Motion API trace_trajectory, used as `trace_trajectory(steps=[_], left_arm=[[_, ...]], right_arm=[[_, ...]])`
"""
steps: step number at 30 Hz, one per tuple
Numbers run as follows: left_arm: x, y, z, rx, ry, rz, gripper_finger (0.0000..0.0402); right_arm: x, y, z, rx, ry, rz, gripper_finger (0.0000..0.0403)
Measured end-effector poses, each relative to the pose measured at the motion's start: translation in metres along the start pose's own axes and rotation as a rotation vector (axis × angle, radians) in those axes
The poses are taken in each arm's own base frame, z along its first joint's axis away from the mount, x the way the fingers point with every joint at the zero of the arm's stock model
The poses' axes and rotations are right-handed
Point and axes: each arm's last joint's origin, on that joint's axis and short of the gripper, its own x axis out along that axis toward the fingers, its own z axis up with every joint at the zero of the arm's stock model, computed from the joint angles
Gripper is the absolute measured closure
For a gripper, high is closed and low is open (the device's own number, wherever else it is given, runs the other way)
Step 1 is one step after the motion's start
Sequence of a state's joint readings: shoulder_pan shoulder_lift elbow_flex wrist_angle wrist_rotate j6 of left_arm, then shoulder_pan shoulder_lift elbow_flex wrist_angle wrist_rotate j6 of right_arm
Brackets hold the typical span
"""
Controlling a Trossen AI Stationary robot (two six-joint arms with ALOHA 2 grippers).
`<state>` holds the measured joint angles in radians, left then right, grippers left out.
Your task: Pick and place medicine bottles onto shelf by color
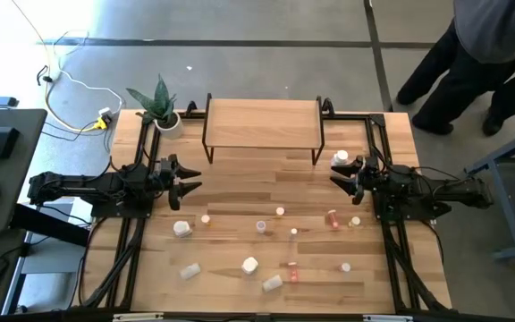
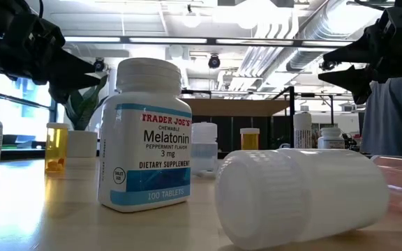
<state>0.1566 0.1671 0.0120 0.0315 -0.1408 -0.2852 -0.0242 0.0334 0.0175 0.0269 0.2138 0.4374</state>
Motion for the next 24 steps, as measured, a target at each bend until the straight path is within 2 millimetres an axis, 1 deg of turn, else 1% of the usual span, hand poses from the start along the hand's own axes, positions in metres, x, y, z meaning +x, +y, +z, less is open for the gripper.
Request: trace_trajectory(steps=[20,24], left_arm=[[0.0,0.0,0.0001,0.0,-0.001,0.0,0.0222],[0.0,0.0007,0.0005,-0.026,-0.012,0.028,0.0222]], right_arm=[[0.0,0.0,0.0,0.0,0.0,0.0,0.0175],[0.0,0.0,0.0,0.0,0.0,0.0,0.0175]])
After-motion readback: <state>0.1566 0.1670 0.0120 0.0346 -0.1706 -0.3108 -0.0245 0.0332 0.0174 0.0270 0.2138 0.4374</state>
